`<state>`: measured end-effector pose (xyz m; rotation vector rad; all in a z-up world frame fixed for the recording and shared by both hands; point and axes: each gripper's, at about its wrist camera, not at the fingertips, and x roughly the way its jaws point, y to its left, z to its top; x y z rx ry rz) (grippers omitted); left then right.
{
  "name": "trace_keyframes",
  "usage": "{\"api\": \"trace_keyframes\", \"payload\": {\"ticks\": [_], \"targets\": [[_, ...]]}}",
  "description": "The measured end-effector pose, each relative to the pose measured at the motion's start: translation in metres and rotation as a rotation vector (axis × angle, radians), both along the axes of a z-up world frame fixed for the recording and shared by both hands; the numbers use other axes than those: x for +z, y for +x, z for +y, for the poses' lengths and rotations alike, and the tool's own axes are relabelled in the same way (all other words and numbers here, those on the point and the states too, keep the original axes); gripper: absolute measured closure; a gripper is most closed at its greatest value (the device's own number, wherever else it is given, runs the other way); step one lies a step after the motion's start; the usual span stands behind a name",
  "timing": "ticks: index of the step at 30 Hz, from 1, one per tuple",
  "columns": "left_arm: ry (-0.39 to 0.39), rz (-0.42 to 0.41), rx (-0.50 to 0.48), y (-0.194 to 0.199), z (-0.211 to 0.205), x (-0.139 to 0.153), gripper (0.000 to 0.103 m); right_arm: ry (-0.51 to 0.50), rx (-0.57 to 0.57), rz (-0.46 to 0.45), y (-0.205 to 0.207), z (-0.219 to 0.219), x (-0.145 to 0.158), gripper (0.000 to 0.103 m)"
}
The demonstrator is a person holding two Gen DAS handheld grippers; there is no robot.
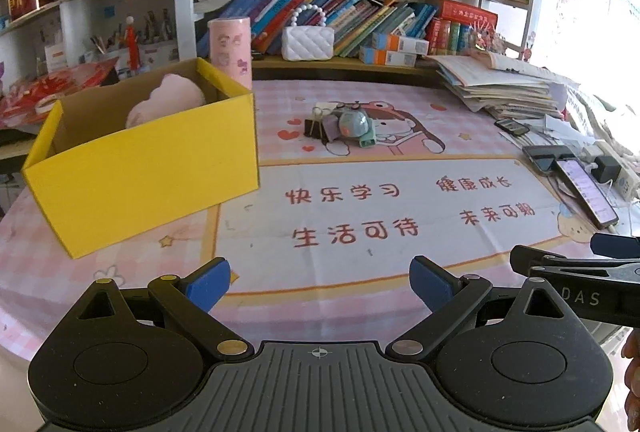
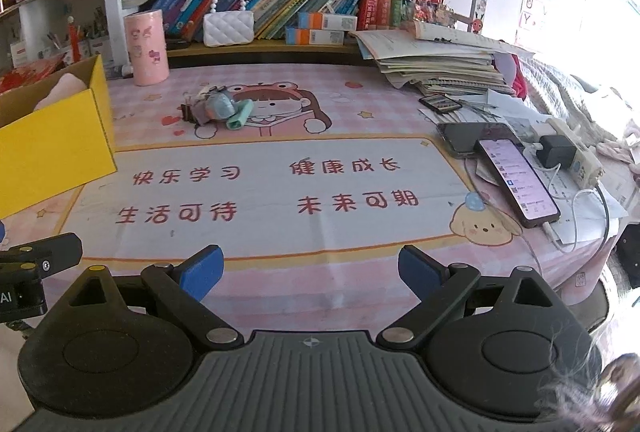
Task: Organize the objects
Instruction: 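Withdraw both tools from the box toward the remaining clips and grey toy, then grasp the grey toy car with the left tool while the right tool approaches the green USB stick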
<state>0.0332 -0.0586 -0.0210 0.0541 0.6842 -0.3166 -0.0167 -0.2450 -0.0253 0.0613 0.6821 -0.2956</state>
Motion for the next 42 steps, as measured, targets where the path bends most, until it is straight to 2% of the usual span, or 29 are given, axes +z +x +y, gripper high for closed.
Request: {"api": "trace_keyframes", "payload": {"ticks": [15, 31, 38, 42], "targets": [[0.013, 0.044, 0.044, 0.049, -0.029, -0.009, 0.005, 0.01, 0.051, 0.057, 0.06, -0.031, -0.01, 0.008], [0.034, 0.049, 0.084, 0.099, -0.071, -0.007, 0.005, 0.03, 0.124, 0.055, 0.126, -0.074, -0.01, 0.009], [0.034, 0.036, 0.118, 0.123, -0.087, -0.003, 0.007, 0.043, 0.168, 0.048, 0.154, -0.092, -0.012, 0.012], [0.009, 0.033, 0.134, 0.143, -0.095, -0.001, 0.015, 0.047, 0.202, 0.048, 0.168, -0.099, -0.014, 0.019]]}}
